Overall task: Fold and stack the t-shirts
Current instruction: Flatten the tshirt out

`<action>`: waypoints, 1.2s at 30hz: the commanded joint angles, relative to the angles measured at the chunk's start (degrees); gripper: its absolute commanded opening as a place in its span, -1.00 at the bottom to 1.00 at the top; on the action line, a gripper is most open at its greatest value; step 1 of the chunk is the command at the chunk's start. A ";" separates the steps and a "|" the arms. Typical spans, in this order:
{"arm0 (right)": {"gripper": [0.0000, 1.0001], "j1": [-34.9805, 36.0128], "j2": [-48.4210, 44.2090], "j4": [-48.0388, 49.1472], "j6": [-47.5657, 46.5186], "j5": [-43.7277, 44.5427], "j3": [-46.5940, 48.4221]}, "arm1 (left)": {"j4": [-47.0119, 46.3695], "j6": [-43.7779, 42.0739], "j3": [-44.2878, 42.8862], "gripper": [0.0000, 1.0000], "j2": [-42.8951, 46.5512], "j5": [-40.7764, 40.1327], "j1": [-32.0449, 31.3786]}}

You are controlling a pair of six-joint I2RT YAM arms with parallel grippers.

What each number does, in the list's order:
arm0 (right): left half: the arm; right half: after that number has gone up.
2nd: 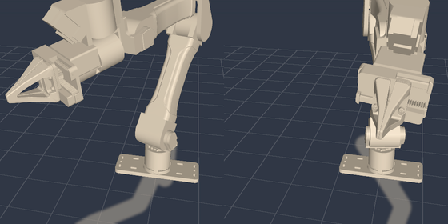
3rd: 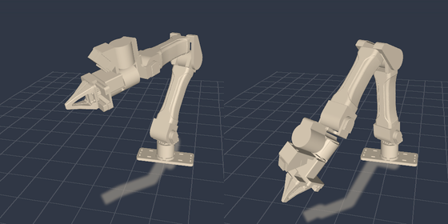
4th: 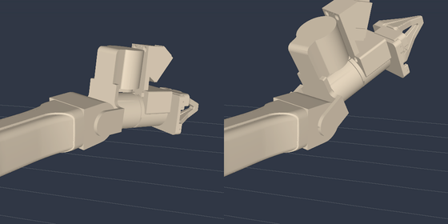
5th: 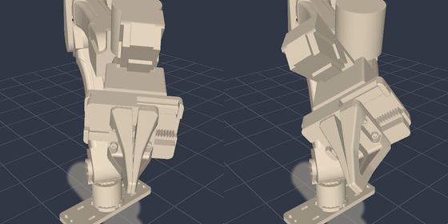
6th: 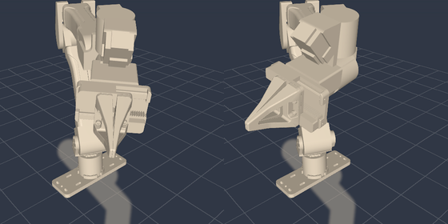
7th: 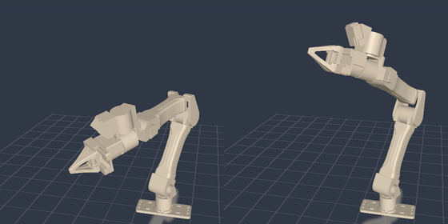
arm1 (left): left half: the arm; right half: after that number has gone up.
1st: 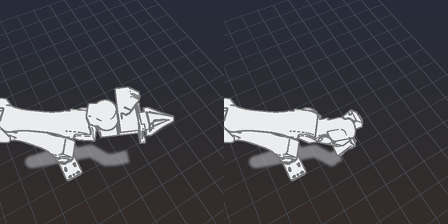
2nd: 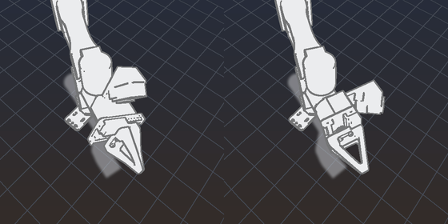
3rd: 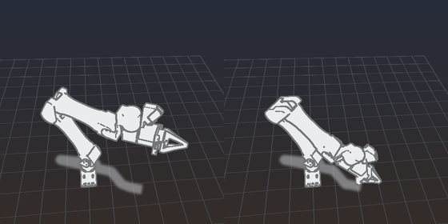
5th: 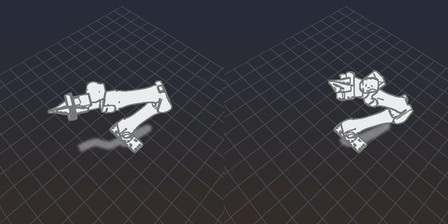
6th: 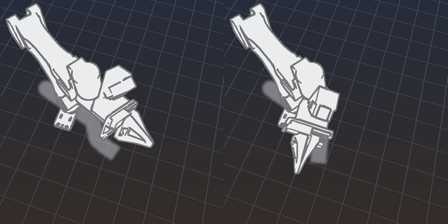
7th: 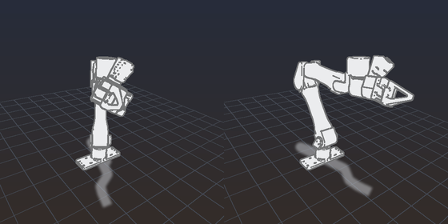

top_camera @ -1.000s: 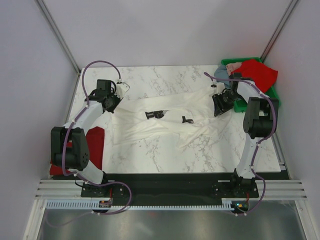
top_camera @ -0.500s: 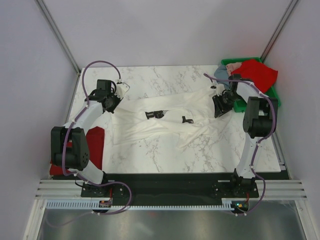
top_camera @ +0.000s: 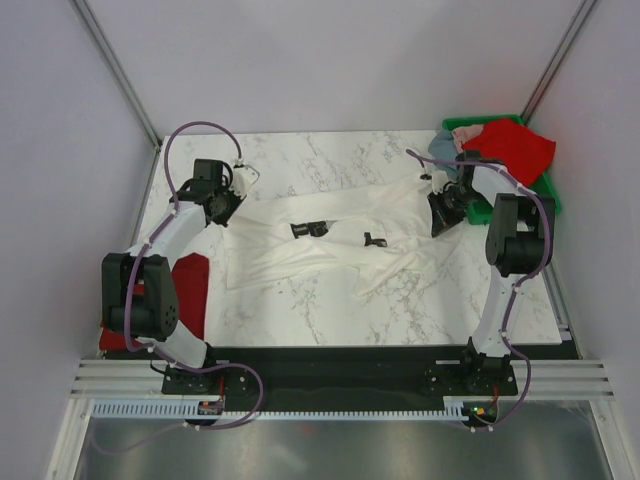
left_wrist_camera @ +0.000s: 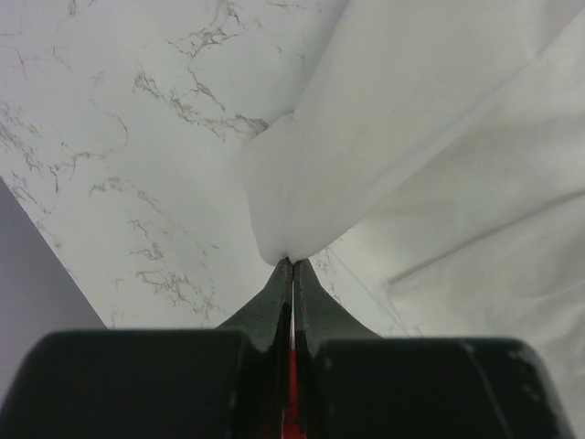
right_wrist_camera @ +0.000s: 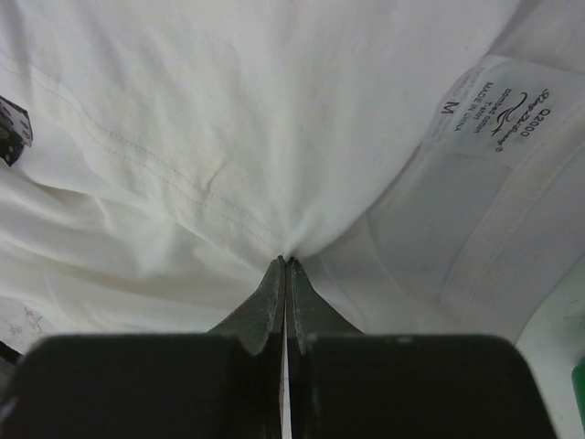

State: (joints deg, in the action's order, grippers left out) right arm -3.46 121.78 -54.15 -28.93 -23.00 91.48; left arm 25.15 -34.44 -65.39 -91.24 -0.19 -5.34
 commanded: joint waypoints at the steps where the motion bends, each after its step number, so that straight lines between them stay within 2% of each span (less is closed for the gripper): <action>1: -1.00 0.21 -4.52 0.45 -0.96 -0.37 1.50 | -0.36 0.95 -1.23 -0.95 1.15 -1.66 -0.11; 10: -1.00 0.21 -11.91 0.10 3.96 -7.31 22.49 | 1.13 -1.16 -9.21 -0.96 6.86 -4.20 -0.11; 17: -1.00 0.21 -18.06 10.20 11.87 -7.50 33.04 | 4.65 0.16 -23.98 -0.95 11.70 -6.67 -0.11; 20: -1.00 0.21 -21.75 13.10 14.86 -5.48 36.12 | 4.74 -0.19 -27.07 -0.95 14.24 -5.88 -0.11; 23: -1.00 0.21 -26.93 14.51 17.24 -4.42 37.80 | 4.74 -0.45 -30.06 -0.95 17.48 -5.53 -0.10; 27: -1.00 0.21 -34.92 14.95 17.42 0.83 37.19 | 4.74 -1.51 -29.80 -0.95 22.59 -4.47 -0.11; 33: -1.00 0.21 -48.36 9.33 13.37 4.98 36.84 | 5.26 -1.07 -26.55 -0.95 33.38 -3.68 -0.02; 36: -1.00 0.21 -52.24 7.13 12.76 7.18 36.75 | 6.49 -0.98 -26.37 -0.95 37.44 -3.59 -0.02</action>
State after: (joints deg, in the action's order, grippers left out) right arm -3.31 72.77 -45.34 -14.81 -20.08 126.72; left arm 31.75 -34.54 -91.61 -58.24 -3.92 -5.45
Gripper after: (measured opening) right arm 0.007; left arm 0.029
